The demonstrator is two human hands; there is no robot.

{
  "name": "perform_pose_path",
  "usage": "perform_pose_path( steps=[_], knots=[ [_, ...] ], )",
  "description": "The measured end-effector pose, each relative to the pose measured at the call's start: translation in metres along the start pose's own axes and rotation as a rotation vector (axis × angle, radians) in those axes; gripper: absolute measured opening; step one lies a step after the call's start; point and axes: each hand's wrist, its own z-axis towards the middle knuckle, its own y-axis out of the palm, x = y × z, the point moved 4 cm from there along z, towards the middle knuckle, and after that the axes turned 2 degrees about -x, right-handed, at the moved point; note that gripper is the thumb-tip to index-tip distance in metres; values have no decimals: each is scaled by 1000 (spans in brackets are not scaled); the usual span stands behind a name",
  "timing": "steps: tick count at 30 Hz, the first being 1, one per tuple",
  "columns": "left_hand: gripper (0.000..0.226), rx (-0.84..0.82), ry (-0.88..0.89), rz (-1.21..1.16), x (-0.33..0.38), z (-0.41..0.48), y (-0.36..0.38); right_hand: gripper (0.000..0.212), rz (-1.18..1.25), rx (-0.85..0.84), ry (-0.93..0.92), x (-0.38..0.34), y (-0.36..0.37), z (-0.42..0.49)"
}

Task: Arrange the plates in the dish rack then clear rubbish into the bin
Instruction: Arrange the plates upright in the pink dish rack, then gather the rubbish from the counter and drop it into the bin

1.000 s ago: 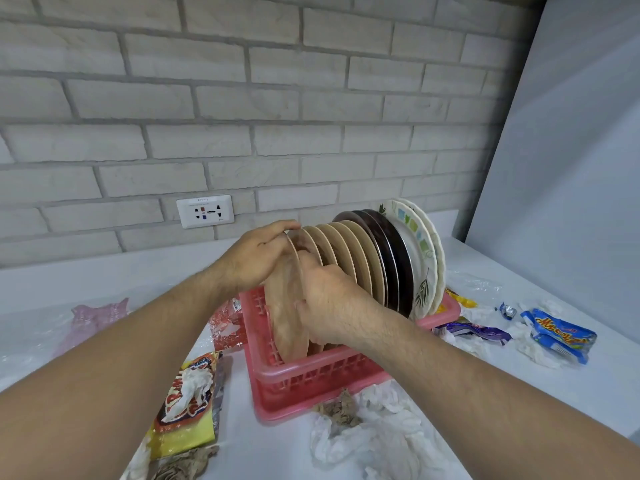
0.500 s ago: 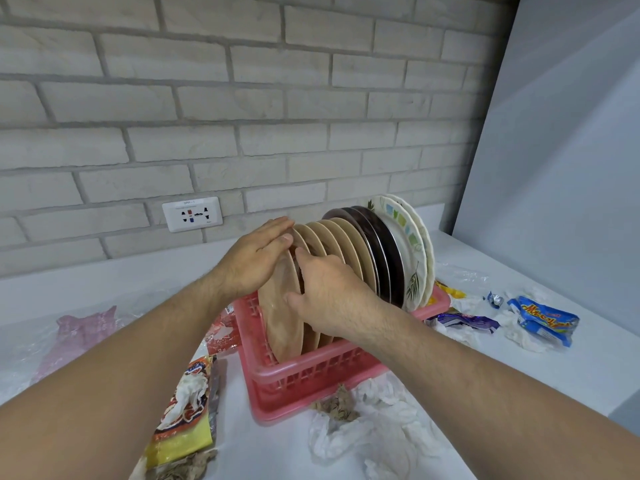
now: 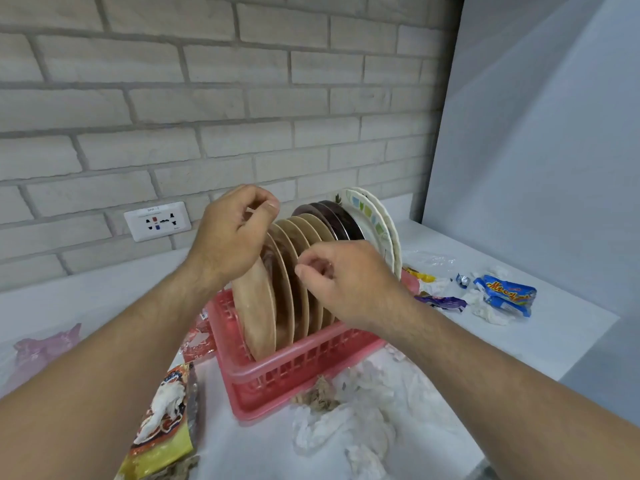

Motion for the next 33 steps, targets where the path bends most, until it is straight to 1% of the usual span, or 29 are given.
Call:
perform_pose_path(
  steps=[2, 6, 10, 12, 20, 26, 33],
  knots=[
    [15, -16, 72, 52, 19, -5, 12, 16, -12, 17, 12, 11, -15, -7],
    [18, -119, 139, 168, 52, -18, 48, 19, -68, 16, 6, 38, -50, -25],
    [21, -203, 175, 265, 82, -32, 96, 16, -93, -69, 9, 69, -92, -48],
    [23, -248, 178, 305, 93, -36, 117, 18, -112, -109, 26, 85, -111, -59],
    [39, -416, 82, 463, 129, -48, 180, 24, -218, -167, 94, 141, -179, -98],
    [44, -450, 66, 453, 138, -49, 204, 30, -283, -185, 146, 171, -191, -104],
    [36, -488, 49, 428, 118, -52, 239, 27, -388, -236, 266, 214, -191, -107]
  ],
)
